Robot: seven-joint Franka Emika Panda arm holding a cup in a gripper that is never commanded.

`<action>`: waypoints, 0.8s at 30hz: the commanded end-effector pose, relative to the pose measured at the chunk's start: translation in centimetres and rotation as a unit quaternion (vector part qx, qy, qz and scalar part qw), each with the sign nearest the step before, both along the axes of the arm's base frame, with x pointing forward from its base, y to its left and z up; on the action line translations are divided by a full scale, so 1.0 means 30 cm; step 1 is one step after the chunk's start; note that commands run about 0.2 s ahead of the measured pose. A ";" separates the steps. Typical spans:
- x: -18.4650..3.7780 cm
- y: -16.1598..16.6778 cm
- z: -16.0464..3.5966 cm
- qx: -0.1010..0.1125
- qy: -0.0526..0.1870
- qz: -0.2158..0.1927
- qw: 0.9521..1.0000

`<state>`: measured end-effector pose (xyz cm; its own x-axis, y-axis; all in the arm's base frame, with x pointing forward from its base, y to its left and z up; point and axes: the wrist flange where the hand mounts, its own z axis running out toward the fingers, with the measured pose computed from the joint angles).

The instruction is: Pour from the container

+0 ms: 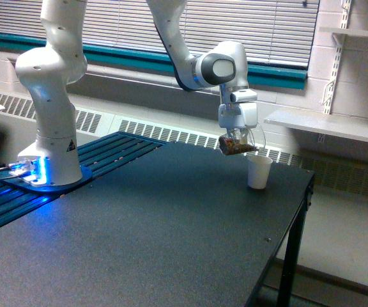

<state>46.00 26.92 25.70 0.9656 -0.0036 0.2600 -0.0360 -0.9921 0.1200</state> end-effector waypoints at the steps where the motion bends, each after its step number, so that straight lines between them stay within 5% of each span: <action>1: 0.013 0.002 0.004 -0.009 -0.001 -0.005 1.000; 24: 0.037 0.040 0.030 -0.055 0.005 0.035 0.998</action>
<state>47.05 27.25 25.97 0.9695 0.0382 0.2420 -0.0129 -0.9785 0.2060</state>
